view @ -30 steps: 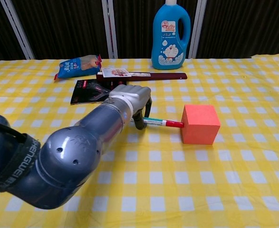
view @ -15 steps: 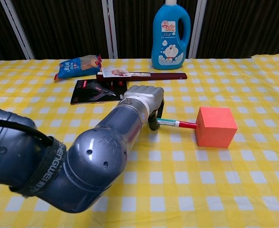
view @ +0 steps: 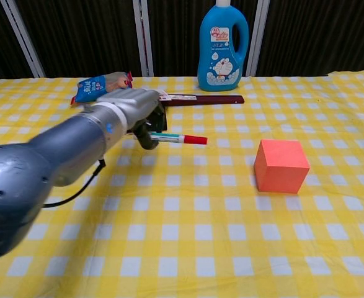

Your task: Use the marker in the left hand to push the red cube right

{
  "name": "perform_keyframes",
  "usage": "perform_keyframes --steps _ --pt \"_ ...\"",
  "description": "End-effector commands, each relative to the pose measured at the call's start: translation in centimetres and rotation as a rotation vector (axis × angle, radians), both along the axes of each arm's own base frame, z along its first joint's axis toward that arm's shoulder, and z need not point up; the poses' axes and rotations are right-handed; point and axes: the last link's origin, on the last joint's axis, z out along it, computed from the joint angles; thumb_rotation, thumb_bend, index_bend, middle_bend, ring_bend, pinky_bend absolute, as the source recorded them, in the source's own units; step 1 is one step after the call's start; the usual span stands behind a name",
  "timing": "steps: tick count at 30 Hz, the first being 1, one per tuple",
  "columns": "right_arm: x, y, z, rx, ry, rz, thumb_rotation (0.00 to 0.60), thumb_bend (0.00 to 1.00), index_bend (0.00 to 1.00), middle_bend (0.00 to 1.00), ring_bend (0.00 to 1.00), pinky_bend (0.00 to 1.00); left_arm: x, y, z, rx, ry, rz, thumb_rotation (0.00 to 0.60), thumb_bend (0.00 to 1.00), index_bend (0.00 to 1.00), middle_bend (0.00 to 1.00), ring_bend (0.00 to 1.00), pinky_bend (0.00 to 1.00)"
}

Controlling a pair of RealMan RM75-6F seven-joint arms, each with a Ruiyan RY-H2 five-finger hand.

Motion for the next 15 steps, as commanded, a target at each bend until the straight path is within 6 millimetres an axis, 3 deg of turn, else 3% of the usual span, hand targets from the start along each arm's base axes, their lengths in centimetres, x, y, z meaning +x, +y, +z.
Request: perform_keyframes --steps 1,8,15 --pt "0.0 0.0 -0.1 -0.001 0.005 0.001 0.600 0.38 0.00 0.00 0.00 0.00 -5.3 -1.2 4.8 0.043 0.030 0.027 0.600 0.50 0.55 0.10 0.00 0.08" --pt "0.1 0.0 -0.3 -0.002 0.017 0.001 0.600 0.38 0.00 0.00 0.00 0.00 -10.7 -2.5 9.0 0.069 0.036 0.104 0.600 0.48 0.55 0.09 0.00 0.08" --pt "0.2 -0.1 -0.4 -0.005 0.021 -0.002 0.600 0.38 0.00 0.00 0.00 0.00 -13.6 -2.8 10.1 0.072 0.038 0.143 0.600 0.43 0.52 0.09 0.00 0.07"
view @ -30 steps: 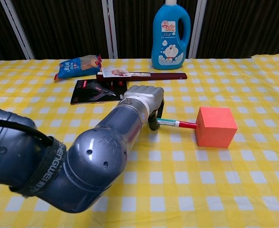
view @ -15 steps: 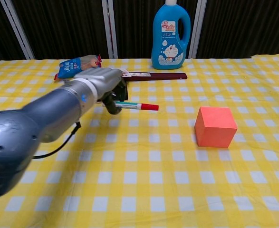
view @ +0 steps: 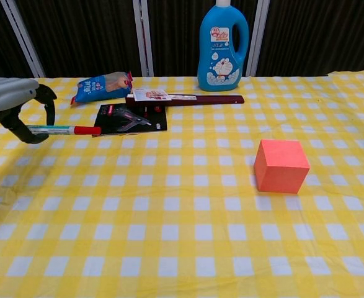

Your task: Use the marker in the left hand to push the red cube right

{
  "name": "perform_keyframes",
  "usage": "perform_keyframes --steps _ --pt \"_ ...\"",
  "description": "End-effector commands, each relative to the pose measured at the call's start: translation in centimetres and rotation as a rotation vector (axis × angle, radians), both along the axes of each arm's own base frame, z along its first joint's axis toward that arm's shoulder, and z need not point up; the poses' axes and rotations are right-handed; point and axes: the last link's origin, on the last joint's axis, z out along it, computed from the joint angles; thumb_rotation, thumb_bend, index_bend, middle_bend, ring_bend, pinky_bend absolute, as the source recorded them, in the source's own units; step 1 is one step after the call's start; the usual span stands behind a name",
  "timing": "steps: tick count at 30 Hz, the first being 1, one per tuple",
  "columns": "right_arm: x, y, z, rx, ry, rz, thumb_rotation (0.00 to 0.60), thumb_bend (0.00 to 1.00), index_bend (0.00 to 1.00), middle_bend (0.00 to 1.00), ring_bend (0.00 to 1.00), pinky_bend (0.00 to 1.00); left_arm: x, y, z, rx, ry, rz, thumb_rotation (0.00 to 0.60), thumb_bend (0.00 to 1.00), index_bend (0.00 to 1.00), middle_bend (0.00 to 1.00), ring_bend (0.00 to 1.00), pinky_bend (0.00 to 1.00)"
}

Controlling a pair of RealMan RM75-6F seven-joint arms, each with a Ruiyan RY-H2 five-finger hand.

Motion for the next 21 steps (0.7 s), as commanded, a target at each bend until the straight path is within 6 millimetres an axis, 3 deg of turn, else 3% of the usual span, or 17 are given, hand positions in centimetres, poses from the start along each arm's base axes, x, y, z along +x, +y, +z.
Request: perform_keyframes --steps 1,8,14,17,21 --pt "0.0 0.0 0.0 -0.001 0.001 -0.001 0.600 0.38 0.00 0.00 0.00 0.00 -1.0 0.0 0.2 0.000 -0.002 0.010 0.600 0.42 0.51 0.08 0.00 0.07" --pt "0.0 0.0 0.0 0.000 0.000 0.001 0.600 0.38 0.00 0.00 0.00 0.00 -2.3 0.4 -0.1 -0.015 -0.019 0.024 0.600 0.33 0.41 0.04 0.00 0.05" --pt "0.0 0.0 0.1 0.004 0.002 0.005 0.600 0.38 0.00 0.00 0.00 0.00 -3.0 0.3 0.2 -0.014 -0.046 0.033 0.600 0.32 0.37 0.04 0.00 0.04" --pt "0.0 0.0 0.0 0.006 0.004 0.006 0.600 0.38 0.00 0.00 0.00 0.00 -3.0 0.0 1.2 0.009 -0.098 0.032 0.600 0.30 0.29 0.03 0.00 0.03" --pt "-0.1 0.0 0.0 0.009 0.010 0.005 0.600 0.38 0.00 0.00 0.00 0.00 -3.0 -0.8 3.4 0.066 -0.174 0.003 0.600 0.23 0.08 0.00 0.00 0.02"
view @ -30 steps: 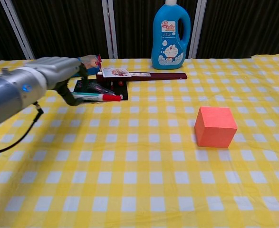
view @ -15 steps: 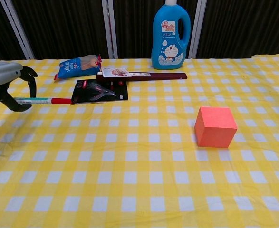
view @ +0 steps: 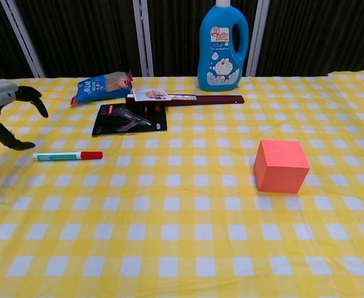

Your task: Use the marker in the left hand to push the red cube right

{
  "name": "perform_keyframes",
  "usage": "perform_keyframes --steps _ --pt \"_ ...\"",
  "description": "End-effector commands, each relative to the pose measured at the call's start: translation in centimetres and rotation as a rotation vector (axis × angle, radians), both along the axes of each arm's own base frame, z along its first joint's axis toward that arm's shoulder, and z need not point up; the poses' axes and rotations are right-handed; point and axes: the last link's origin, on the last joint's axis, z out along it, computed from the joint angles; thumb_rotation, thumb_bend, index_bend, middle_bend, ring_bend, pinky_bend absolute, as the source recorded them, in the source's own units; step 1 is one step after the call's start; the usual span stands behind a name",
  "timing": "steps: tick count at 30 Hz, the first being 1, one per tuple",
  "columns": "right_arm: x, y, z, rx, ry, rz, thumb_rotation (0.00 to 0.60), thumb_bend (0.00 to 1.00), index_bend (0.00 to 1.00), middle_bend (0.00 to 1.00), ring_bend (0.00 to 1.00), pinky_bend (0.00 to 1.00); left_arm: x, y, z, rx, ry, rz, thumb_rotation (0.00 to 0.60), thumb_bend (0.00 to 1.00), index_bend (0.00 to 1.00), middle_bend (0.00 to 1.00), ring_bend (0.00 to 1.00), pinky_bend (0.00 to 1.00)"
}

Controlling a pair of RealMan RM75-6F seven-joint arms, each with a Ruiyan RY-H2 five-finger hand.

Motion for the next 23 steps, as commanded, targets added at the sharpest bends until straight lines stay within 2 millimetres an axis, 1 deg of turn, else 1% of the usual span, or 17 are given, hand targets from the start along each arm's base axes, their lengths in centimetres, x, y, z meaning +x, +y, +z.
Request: perform_keyframes --steps 1,4,5,7,8,9,10,13,16,19,21,23 --pt "0.0 0.0 0.0 0.002 0.006 0.000 0.600 0.38 0.00 0.00 0.00 0.00 -0.2 -0.9 2.6 0.066 -0.057 -0.037 0.600 0.22 0.05 0.00 0.00 0.01" --pt "0.0 0.0 0.0 0.001 0.013 0.000 0.600 0.38 0.00 0.00 0.00 0.00 -0.9 -1.7 4.8 0.135 -0.011 -0.110 0.600 0.20 0.01 0.00 0.00 0.01" --pt "0.0 0.0 0.0 -0.001 0.015 0.001 0.600 0.38 0.00 0.00 0.00 0.00 -1.3 -2.2 5.7 0.172 0.034 -0.150 0.600 0.20 0.01 0.00 0.00 0.01" --pt "0.0 0.0 -0.1 -0.003 0.022 0.000 0.600 0.38 0.00 0.00 0.00 0.00 -2.3 -3.2 6.8 0.224 0.099 -0.207 0.600 0.19 0.00 0.00 0.00 0.01" --pt "0.0 0.0 -0.1 -0.004 0.028 -0.001 0.600 0.38 0.00 0.00 0.00 0.00 -3.1 -4.0 7.4 0.250 0.129 -0.225 0.600 0.18 0.00 0.00 0.00 0.01" --pt "0.0 -0.1 -0.1 -0.005 0.042 0.003 0.600 0.38 0.00 0.00 0.00 0.00 -5.2 -6.1 8.4 0.275 0.148 -0.187 0.600 0.17 0.00 0.00 0.00 0.01" --pt "0.0 -0.1 -0.1 -0.007 0.050 0.005 0.600 0.38 0.00 0.00 0.00 0.00 -6.0 -7.3 8.7 0.278 0.142 -0.181 0.600 0.16 0.00 0.00 0.00 0.01" --pt "0.1 -0.1 -0.2 -0.010 0.069 0.016 0.600 0.38 0.00 0.00 0.00 0.00 -7.2 -9.3 9.5 0.271 0.129 -0.153 0.600 0.12 0.00 0.00 0.00 0.01" --pt "0.2 -0.1 -0.3 -0.014 0.086 0.025 0.600 0.38 0.00 0.00 0.00 0.00 -7.8 -10.8 10.3 0.277 0.118 -0.130 0.600 0.09 0.00 0.00 0.00 0.01" --pt "0.2 -0.1 -0.4 -0.016 0.088 0.027 0.600 0.38 0.00 0.00 0.00 0.00 -8.3 -12.3 11.0 0.285 0.108 -0.119 0.600 0.09 0.00 0.00 0.00 0.01" --pt "0.3 -0.2 -0.5 -0.012 0.093 0.031 0.600 0.38 0.00 0.00 0.00 0.00 -9.0 -13.8 11.4 0.284 0.085 -0.080 0.600 0.09 0.00 0.00 0.00 0.01" --pt "0.3 -0.3 -0.5 -0.011 0.095 0.032 0.600 0.38 0.00 0.00 0.00 0.00 -9.1 -13.9 11.6 0.281 0.081 -0.070 0.600 0.09 0.00 0.00 0.00 0.01"
